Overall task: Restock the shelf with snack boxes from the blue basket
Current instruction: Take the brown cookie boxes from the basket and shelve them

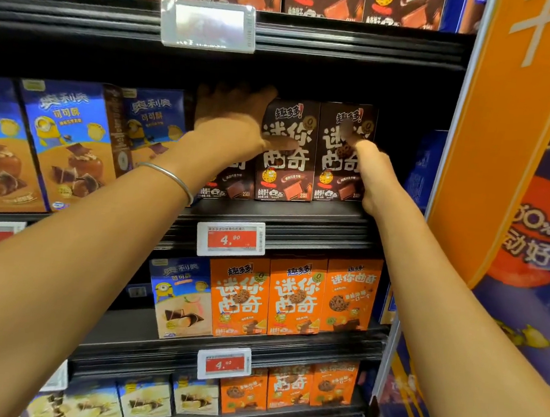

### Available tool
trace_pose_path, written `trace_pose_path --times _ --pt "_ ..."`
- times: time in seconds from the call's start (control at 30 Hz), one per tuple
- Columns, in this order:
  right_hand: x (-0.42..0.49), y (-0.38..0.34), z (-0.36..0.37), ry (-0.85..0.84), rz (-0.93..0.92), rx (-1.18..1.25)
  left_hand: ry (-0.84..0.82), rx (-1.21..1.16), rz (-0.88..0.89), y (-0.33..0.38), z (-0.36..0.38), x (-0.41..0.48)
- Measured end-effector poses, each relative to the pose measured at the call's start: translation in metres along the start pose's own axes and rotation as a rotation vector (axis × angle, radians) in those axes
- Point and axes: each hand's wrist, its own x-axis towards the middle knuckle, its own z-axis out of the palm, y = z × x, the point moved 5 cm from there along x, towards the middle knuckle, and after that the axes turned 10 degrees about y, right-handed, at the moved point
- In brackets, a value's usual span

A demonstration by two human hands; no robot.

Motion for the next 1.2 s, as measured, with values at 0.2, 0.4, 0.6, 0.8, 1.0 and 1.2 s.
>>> trace_pose_path --times 0.2,0.4,0.6,0.8,1.0,1.2 --pt "0.001 -0.001 -0.006 0.002 -0.010 -0.002 0.069 0.066 0.034 0.015 -0.013 -0.007" --pt "0.002 0.000 -0.012 0.000 -0.043 -0.014 0.085 0.056 0.061 0.021 -0.021 -0.012" --pt "0.001 -0.001 -0.010 -0.021 -0.065 -0.039 -0.010 0.044 0.020 0.015 -0.020 -0.011" --pt "-0.001 -0.004 -0.011 -0.028 -0.065 -0.037 0.013 0.036 0.036 0.020 -0.023 -0.011" --pt "-0.001 -0.002 -0.010 -0.022 -0.082 -0.048 -0.082 -0.040 0.012 0.008 -0.012 -0.008" --pt "-0.005 -0.005 -0.010 -0.069 -0.078 -0.033 -0.114 -0.084 -0.019 0.003 -0.006 -0.008"
